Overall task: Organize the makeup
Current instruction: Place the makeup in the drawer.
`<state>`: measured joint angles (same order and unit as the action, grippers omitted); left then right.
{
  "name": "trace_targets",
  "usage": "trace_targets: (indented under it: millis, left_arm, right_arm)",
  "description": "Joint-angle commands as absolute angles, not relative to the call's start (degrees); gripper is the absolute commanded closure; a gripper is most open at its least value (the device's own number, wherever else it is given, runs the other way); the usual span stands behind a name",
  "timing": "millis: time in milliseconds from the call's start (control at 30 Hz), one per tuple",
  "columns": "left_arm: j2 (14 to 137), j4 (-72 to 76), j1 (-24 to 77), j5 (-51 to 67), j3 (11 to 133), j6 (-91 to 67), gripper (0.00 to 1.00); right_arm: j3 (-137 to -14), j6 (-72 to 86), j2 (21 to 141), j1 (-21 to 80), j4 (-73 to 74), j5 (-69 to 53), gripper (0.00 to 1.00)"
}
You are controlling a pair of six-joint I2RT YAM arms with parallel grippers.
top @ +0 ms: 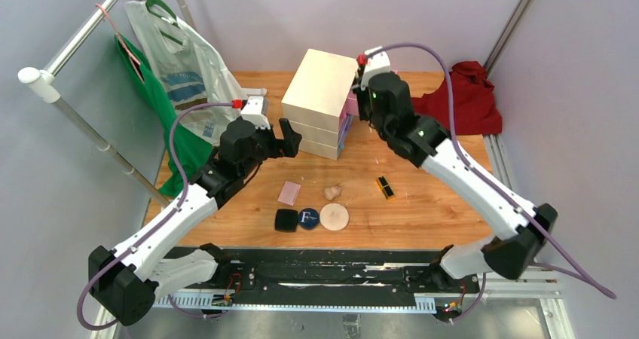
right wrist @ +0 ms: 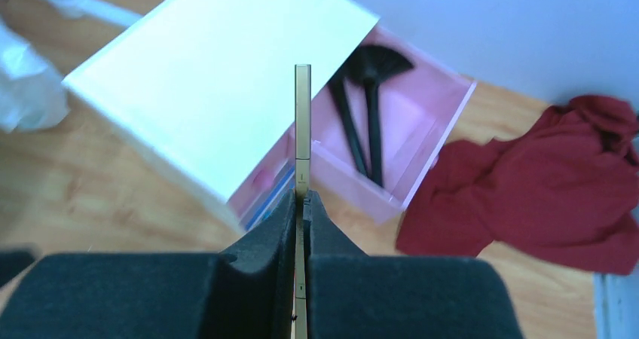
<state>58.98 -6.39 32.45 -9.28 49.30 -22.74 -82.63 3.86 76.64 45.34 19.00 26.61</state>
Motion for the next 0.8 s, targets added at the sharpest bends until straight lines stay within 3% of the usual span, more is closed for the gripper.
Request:
trace_targets:
  millis: [0, 233, 767]
  left_arm:
    - [56.8, -5.42, 32.87, -10.04, 50.02, -22.54, 0.02]
    - [57.27, -4.68, 32.87, -9.74, 50.01, -22.5, 0.02]
    - [59.92, -3.83, 32.87, -9.82, 50.38, -22.37, 0.02]
  right_arm:
    - [-92.78, -2.5, 85.24, 38.61, 16.97, 22.4, 0.99]
    - [-105.46, -5.9, 97.91, 31.59, 16.88, 19.24, 0.99]
    - [-110.12, -4.05, 108.37, 22.8, 17.07, 9.92, 0.99]
